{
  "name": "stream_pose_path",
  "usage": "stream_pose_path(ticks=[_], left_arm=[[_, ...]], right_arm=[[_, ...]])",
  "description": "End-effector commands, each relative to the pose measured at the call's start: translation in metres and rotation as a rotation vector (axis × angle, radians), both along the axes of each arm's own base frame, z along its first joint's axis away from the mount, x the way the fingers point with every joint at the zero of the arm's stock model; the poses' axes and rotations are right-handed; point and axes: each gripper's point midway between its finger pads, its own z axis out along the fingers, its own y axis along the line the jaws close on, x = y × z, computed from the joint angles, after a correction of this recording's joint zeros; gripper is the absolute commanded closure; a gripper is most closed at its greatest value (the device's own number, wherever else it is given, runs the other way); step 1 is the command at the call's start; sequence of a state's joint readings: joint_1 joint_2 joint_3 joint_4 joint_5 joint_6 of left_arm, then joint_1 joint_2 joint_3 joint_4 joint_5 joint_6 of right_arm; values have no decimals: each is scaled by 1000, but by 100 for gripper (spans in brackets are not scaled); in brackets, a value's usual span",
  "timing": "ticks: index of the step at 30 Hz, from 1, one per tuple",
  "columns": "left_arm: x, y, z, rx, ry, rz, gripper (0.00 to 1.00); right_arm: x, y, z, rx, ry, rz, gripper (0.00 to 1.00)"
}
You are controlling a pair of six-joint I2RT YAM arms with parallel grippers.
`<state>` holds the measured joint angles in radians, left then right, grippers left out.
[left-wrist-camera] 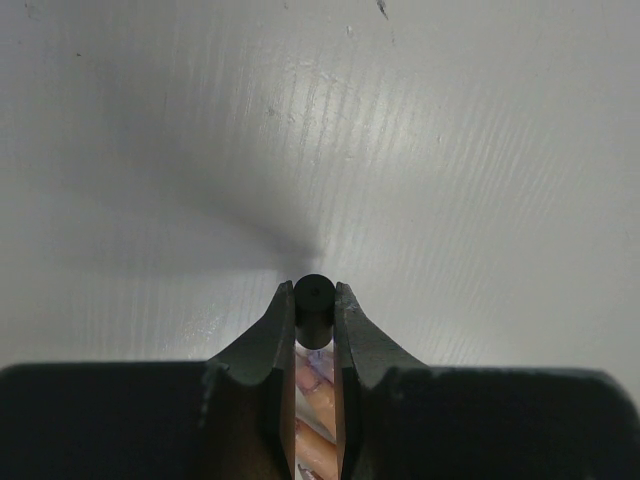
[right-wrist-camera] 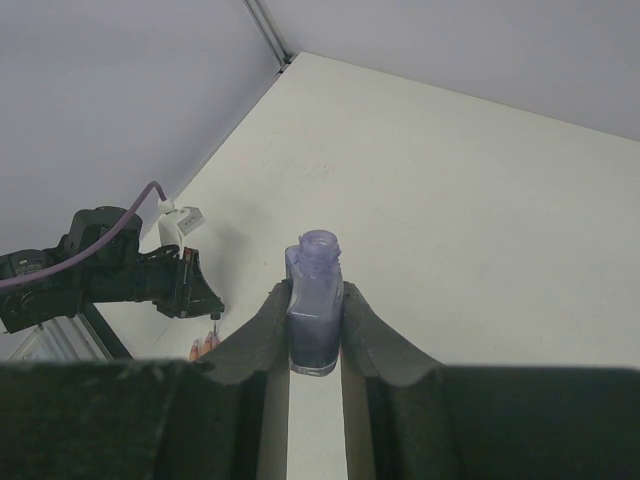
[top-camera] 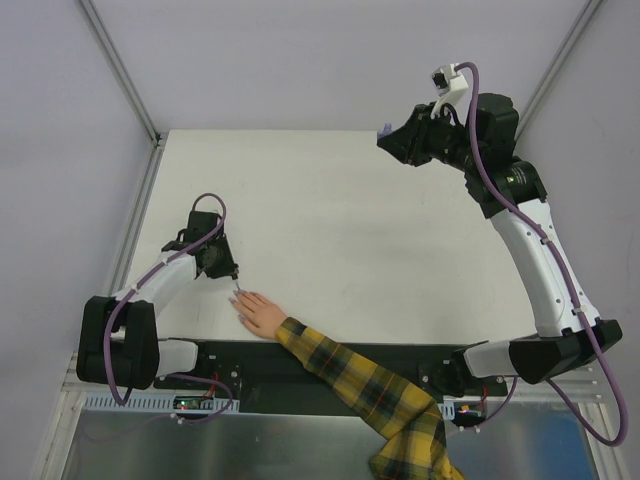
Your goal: Paint the nails
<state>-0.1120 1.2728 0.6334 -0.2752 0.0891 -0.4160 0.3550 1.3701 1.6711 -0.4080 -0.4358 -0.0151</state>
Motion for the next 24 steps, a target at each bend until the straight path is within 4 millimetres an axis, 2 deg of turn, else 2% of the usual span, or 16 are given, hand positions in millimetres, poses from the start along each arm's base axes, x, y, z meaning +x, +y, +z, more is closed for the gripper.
stream_pose_path(ticks=[1, 9, 15, 24], left_arm=[[1, 3, 9, 10, -24, 23, 100], [-4, -8, 12, -45, -29, -8, 100], [-10, -9, 4, -49, 5, -4, 100], [-10, -11, 1, -60, 16, -7, 100]], right_arm=[[-11, -2, 28, 44, -78, 17, 100], [-15, -1, 28, 60, -63, 20, 100], [-17, -1, 27, 61, -60, 22, 100], [-18, -2, 27, 61, -59, 21, 100]])
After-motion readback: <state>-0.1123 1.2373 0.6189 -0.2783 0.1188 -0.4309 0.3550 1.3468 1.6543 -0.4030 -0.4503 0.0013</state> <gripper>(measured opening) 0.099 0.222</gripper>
